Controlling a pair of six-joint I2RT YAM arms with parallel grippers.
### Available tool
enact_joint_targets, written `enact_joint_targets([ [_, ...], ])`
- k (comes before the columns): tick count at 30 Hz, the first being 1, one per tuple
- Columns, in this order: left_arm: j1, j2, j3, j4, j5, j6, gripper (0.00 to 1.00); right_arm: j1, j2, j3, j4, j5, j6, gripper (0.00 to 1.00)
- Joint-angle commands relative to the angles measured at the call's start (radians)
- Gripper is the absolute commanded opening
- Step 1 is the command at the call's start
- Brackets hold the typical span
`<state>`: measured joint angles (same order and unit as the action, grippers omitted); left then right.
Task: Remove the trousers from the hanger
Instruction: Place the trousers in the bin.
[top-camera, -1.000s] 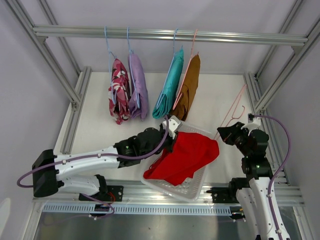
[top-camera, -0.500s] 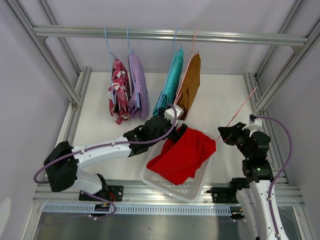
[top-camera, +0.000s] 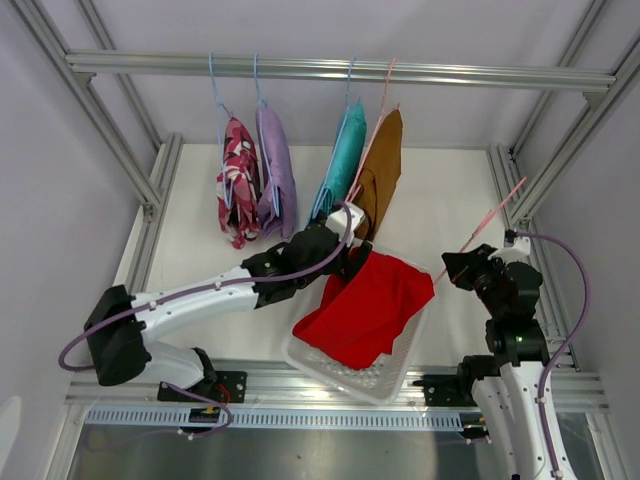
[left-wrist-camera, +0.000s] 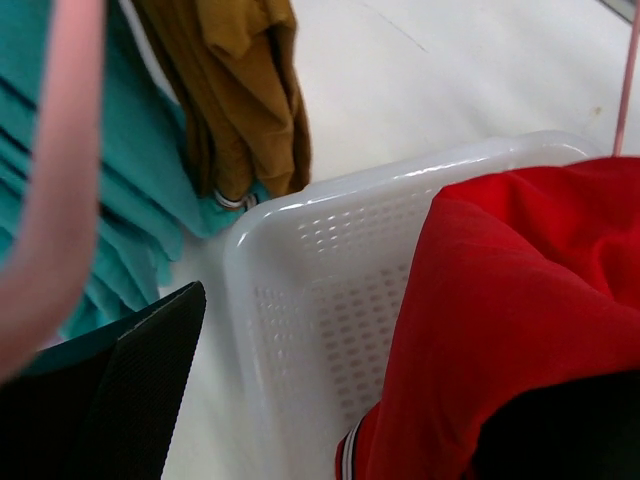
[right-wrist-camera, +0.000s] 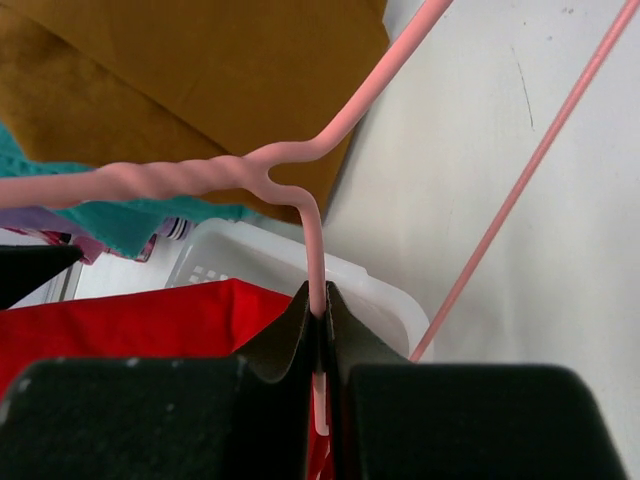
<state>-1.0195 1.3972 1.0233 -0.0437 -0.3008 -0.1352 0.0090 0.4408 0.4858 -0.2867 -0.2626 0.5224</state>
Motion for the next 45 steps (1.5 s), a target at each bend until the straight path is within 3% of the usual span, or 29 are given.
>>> enact_joint_targets([
  [1, -0.001, -0.104, 0.066, -0.077, -0.084, 0.025, 1.00, 0.000, 0.012, 0.077, 0.015, 0.017, -0.004, 0.00],
  [9, -0.001, -0.202, 0.072, -0.173, -0.156, 0.029, 0.99, 0.000, 0.059, 0.209, -0.017, 0.029, 0.002, 0.00],
  [20, -0.005, -0.211, 0.124, -0.286, -0.231, 0.025, 0.99, 0.000, 0.088, 0.333, -0.098, 0.125, -0.073, 0.00],
  [27, -0.039, -0.215, 0.254, -0.412, -0.310, 0.028, 0.99, 0.000, 0.104, 0.381, -0.129, 0.151, -0.101, 0.00],
  [33, -0.088, -0.196, 0.346, -0.508, -0.224, -0.020, 0.99, 0.002, 0.099, 0.350, -0.111, 0.148, -0.102, 0.00],
  [36, -0.109, -0.201, 0.353, -0.492, -0.103, -0.053, 0.85, 0.002, 0.079, 0.303, -0.089, 0.154, -0.093, 0.00],
  [37, -0.111, -0.207, 0.351, -0.487, -0.030, -0.072, 0.72, 0.000, 0.073, 0.287, -0.082, 0.157, -0.085, 0.00],
  [39, -0.111, -0.202, 0.357, -0.490, 0.021, -0.086, 0.57, 0.000, 0.058, 0.261, -0.069, 0.157, -0.082, 0.00],
  [40, -0.113, -0.198, 0.357, -0.495, 0.037, -0.095, 0.40, 0.000, 0.053, 0.241, -0.068, 0.157, -0.082, 0.00],
  [42, -0.113, -0.182, 0.363, -0.502, 0.057, -0.099, 0.26, 0.000, 0.036, 0.220, -0.055, 0.161, -0.076, 0.00],
  [43, -0.111, -0.173, 0.366, -0.518, 0.061, -0.103, 0.12, 0.000, 0.033, 0.208, -0.054, 0.157, -0.073, 0.00],
  [45, -0.117, -0.146, 0.394, -0.541, 0.062, -0.104, 0.02, 0.000, 0.013, 0.197, -0.048, 0.138, -0.068, 0.00],
])
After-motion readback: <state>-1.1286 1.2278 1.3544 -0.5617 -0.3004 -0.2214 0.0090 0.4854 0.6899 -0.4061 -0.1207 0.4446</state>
